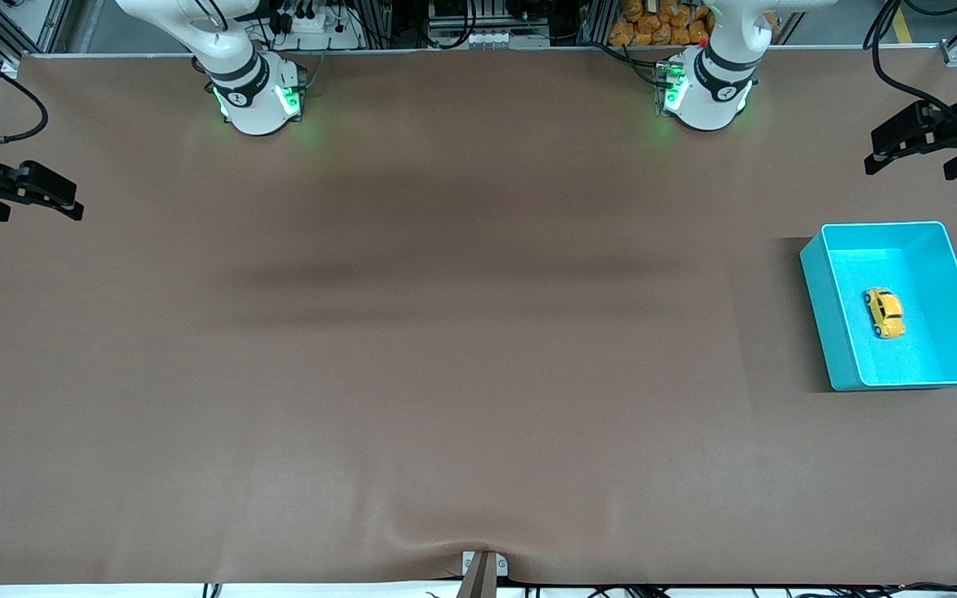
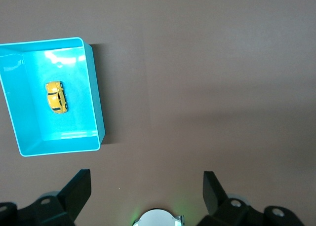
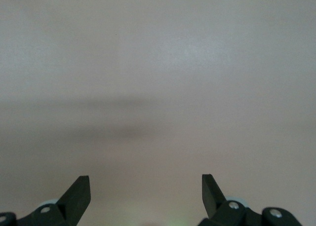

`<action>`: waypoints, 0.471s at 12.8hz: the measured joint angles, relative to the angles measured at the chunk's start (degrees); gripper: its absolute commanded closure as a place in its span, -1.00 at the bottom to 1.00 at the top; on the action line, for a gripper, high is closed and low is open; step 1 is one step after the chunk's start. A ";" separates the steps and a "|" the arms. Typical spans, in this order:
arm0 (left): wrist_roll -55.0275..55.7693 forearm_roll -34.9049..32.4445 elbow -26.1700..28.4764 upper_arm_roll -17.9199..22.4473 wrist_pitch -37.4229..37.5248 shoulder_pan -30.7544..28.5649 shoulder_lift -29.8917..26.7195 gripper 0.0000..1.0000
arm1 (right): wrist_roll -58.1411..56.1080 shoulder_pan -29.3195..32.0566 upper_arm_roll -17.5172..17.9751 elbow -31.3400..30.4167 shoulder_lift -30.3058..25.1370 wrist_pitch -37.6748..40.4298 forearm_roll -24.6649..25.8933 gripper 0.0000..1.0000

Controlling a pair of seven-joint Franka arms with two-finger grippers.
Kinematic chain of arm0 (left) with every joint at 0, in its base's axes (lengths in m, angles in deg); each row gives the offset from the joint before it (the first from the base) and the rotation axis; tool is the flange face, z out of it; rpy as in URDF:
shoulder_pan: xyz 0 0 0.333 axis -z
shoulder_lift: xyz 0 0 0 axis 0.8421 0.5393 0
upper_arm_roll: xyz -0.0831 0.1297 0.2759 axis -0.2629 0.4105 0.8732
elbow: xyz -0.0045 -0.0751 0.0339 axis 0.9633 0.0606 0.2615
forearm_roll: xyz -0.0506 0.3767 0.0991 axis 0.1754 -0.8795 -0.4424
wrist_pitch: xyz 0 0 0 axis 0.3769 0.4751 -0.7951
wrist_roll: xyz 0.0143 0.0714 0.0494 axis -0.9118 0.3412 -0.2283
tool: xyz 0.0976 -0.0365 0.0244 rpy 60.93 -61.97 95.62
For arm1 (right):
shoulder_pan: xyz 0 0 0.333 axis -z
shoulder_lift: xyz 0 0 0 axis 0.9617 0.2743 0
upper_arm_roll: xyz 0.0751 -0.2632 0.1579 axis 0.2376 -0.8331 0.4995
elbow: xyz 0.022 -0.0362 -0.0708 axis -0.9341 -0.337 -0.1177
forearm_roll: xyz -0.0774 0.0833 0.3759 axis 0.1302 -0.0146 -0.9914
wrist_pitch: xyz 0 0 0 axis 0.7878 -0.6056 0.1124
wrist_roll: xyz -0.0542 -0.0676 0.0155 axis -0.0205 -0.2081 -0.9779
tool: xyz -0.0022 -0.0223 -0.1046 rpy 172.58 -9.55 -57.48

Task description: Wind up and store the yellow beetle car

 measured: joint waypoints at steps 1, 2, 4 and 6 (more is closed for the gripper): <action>-0.24 0.00 0.00 -0.14 0.03 0.06 0.00 -1.00 | 0.00 0.00 0.00 0.00 0.00 0.00 0.01 -1.00; -0.29 0.00 0.00 -0.21 0.04 0.07 0.00 -1.00 | 0.00 0.00 0.00 0.01 0.00 0.00 0.03 -1.00; -1.08 0.00 0.00 -0.21 0.05 0.07 0.00 -1.00 | 0.00 0.00 0.00 0.01 0.00 0.00 0.05 -1.00; -1.57 0.00 0.00 -0.21 0.07 0.06 0.00 -1.00 | 0.00 0.00 0.00 0.04 0.00 0.00 0.07 -1.00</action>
